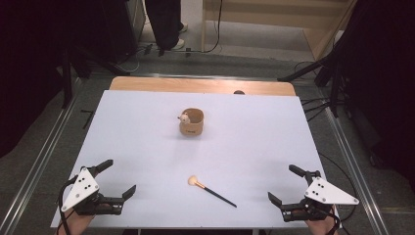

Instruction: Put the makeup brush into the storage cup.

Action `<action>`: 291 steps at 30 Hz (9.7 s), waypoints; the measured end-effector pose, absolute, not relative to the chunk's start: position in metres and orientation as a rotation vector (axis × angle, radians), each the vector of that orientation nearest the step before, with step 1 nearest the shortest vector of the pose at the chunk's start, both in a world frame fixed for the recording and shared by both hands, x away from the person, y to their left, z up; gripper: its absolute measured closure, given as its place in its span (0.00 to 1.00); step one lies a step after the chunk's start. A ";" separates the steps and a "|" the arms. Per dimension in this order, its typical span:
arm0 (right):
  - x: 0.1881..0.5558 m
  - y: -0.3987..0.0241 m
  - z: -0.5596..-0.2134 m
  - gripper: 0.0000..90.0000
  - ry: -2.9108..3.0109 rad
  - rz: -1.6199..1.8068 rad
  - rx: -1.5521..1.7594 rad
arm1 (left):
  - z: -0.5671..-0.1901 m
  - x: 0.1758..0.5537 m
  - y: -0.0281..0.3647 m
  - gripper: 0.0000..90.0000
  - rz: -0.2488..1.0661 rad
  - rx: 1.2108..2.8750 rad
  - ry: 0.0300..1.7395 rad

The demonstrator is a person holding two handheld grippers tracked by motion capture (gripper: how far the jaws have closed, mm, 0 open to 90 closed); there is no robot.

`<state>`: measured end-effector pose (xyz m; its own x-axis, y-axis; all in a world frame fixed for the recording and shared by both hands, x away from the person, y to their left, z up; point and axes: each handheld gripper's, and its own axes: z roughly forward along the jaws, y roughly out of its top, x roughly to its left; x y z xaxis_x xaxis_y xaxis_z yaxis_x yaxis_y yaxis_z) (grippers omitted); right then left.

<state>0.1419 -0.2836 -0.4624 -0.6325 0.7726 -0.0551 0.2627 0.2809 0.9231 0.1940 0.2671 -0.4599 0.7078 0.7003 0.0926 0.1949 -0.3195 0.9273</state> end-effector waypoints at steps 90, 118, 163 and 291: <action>0.210 -0.176 -0.472 0.00 2.536 1.010 0.900 | -0.461 0.195 0.265 0.00 0.591 1.886 0.688; 0.227 -0.136 -0.464 0.00 2.656 0.750 0.912 | -0.462 0.196 0.264 0.00 0.587 1.887 0.689; 0.239 -0.084 -0.466 0.43 2.862 0.443 0.903 | -0.462 0.195 0.266 0.00 0.587 1.881 0.696; 0.233 -0.124 -0.432 0.94 2.612 1.052 0.936 | -0.462 0.196 0.265 0.00 0.585 1.893 0.702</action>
